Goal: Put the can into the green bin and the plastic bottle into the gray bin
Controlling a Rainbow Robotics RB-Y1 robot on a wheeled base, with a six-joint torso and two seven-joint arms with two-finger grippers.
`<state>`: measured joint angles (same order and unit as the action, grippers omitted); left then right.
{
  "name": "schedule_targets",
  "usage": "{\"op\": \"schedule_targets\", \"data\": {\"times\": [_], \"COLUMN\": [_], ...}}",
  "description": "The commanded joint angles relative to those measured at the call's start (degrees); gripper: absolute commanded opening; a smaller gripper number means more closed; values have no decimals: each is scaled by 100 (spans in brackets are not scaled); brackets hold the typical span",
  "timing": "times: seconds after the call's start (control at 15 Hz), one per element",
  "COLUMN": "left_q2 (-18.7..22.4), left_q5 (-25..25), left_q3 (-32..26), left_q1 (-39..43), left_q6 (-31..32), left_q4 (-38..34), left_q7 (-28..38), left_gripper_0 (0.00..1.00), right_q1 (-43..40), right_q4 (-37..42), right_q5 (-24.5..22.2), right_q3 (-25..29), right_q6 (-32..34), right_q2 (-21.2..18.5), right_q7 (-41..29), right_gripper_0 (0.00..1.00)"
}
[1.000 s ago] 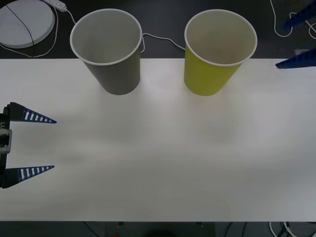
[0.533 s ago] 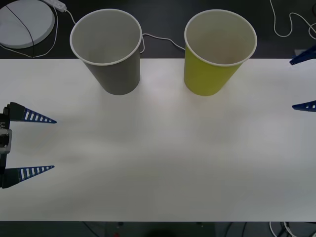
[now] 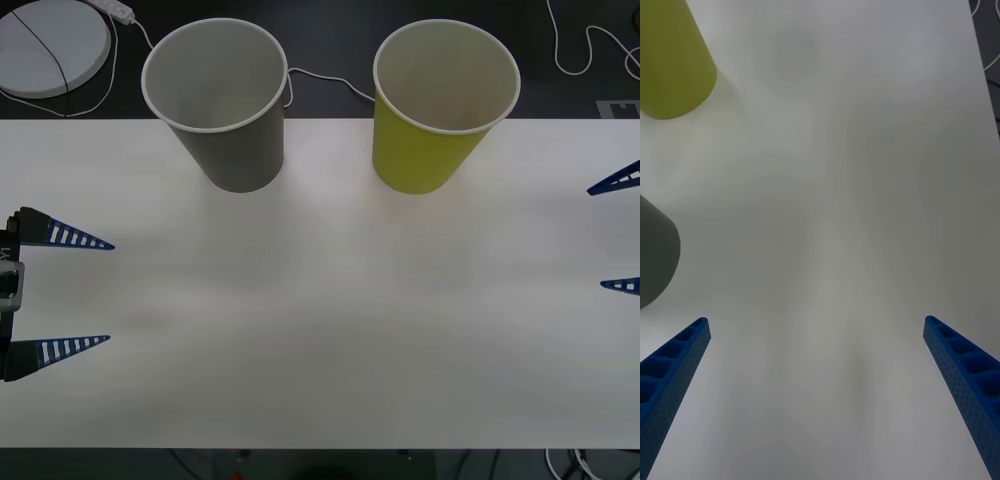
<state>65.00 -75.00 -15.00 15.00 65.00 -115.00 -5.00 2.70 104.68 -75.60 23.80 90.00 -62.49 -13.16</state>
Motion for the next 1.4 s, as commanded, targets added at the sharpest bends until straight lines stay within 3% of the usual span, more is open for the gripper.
{"op": "schedule_targets", "data": {"times": [0.07, 0.4, 0.73, 1.4], "left_q2": [0, 0, 0, 0], "left_q5": [0, 0, 0, 0], "left_q3": [0, 0, 0, 0], "left_q1": [0, 0, 0, 0], "left_q6": [0, 0, 0, 0], "left_q4": [0, 0, 0, 0], "left_q7": [0, 0, 0, 0], "left_gripper_0": [100, 100, 100, 100], "right_q1": [-288, -657, -851, -859], "right_q4": [-159, -431, -449, -449], "right_q5": [-7, -7, -86, -183], "right_q3": [20, 81, 99, 99], "right_q6": [0, 0, 0, 0], "right_q2": [132, 492, 835, 861], "right_q7": [560, 1378, 1633, 1694], "right_gripper_0": [100, 100, 100, 100]}}
